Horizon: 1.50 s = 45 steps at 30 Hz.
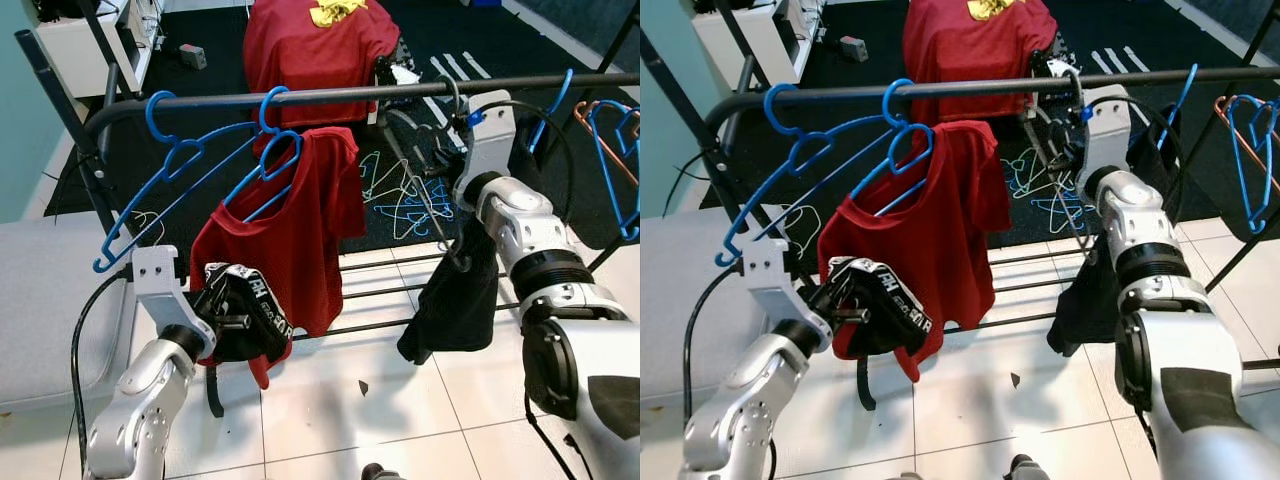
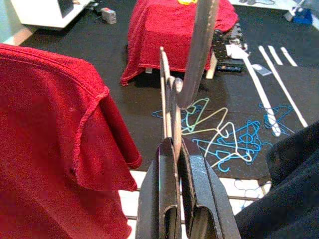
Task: Hang hanger
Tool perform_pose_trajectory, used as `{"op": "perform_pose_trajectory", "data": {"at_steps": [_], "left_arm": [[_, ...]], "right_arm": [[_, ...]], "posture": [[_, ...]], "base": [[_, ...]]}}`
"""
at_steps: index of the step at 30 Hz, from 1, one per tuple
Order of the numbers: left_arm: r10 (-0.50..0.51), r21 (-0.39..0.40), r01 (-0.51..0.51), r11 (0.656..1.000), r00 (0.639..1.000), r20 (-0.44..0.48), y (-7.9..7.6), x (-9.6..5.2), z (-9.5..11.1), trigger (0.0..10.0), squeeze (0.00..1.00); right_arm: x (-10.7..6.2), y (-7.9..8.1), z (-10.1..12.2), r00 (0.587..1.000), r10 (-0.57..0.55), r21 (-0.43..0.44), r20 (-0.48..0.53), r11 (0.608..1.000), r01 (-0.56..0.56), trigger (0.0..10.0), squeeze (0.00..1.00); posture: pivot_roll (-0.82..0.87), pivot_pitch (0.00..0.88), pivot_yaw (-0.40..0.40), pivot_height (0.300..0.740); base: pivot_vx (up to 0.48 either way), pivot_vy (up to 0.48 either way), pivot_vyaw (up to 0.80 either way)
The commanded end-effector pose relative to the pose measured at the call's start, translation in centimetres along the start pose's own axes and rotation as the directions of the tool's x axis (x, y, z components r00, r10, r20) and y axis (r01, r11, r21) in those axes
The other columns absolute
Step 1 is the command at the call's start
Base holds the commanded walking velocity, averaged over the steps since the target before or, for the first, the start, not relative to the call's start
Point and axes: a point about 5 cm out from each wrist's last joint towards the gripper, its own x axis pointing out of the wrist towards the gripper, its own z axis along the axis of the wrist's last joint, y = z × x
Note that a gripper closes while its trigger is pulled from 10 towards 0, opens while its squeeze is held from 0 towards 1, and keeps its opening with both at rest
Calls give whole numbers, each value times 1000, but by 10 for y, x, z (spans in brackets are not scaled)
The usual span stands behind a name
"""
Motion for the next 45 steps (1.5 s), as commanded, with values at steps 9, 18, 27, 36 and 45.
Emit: {"op": "perform_pose_trajectory", "data": {"at_steps": [9,18,27,36,45], "left_arm": [[-9,-3,9,1000,1000,0,1,8,-3,10000,0],[-7,-39,8,999,999,33,-5,16,-9,10000,0],[-35,-68,36,997,999,30,-13,23,-18,10000,0],[-52,-67,54,996,998,21,-17,23,-25,10000,0],[20,37,-19,999,999,-37,-8,25,-32,10000,0]], "right_arm": [[1,-3,6,1000,7,-24,5,1000,-6,0,0],[-2,14,5,988,5,-201,154,979,27,0,0],[-16,36,-16,981,67,-415,183,910,16,0,0],[-42,59,-61,986,111,-468,120,883,-42,0,0],[-61,77,-95,997,39,4,70,999,-39,0,0]], "posture": [[-56,114,22,740],[-106,64,14,740],[-147,37,27,740],[-148,4,25,740],[-125,0,-1,740]], "base": [[0,0,0],[0,0,0],[0,0,0],[0,0,0],[0,0,0]]}}
